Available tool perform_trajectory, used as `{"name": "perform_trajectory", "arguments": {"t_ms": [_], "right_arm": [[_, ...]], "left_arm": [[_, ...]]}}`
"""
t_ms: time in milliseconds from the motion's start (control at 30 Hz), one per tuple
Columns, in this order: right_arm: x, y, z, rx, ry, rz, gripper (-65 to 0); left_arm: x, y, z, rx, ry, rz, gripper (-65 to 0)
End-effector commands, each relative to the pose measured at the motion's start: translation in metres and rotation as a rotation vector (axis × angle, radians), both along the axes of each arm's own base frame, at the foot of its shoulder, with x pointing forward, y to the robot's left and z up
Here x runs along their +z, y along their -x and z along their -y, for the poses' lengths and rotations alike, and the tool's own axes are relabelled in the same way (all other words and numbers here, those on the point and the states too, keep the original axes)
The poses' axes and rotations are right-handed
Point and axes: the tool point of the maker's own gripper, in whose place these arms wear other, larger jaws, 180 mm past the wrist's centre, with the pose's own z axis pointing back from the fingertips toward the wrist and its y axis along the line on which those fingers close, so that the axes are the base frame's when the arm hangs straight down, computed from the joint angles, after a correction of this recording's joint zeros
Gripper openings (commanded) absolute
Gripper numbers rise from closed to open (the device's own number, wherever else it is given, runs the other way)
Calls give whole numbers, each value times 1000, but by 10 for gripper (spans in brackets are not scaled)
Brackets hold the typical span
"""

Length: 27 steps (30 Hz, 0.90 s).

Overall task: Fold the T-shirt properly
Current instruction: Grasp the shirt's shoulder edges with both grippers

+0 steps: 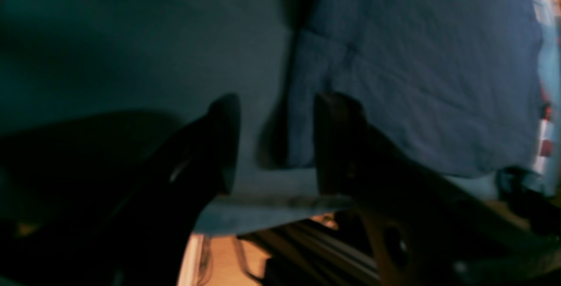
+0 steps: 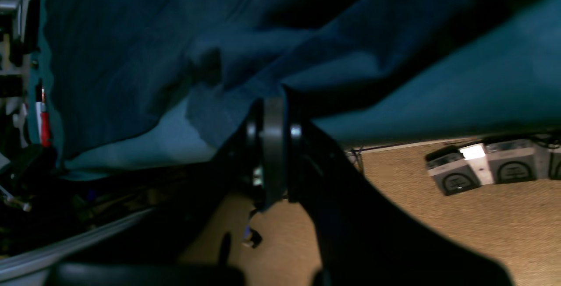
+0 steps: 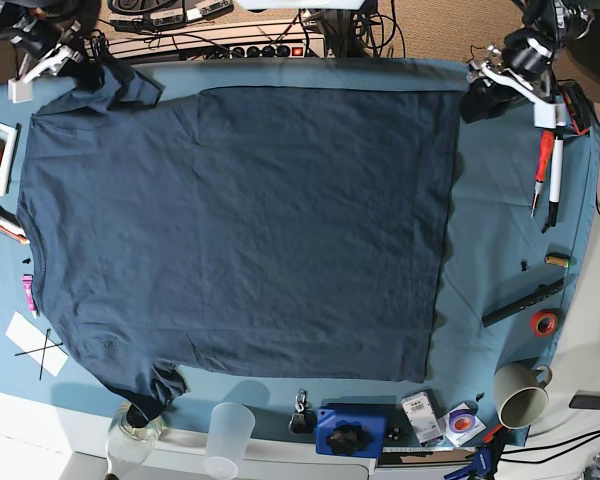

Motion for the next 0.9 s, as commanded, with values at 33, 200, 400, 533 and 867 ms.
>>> {"name": "perform_trajectory", "arguments": {"t_ms": [33, 200, 400, 533, 867], "right_arm": [[12, -7, 8, 18, 27, 32, -650], [14, -8, 9, 22, 33, 34, -650], [14, -8, 10, 19, 34, 38, -650], [15, -10, 10, 15, 31, 48, -650], [17, -11, 10, 13, 27, 56, -650]], "left_arm": [[2, -2, 4, -10, 62, 13, -371], [-10, 3, 4, 0, 85, -17, -371], [-17, 9, 6, -7, 99, -37, -371], [-20, 9, 13, -41, 115, -65, -371], [-30, 7, 57, -172, 123, -104, -371]]}}
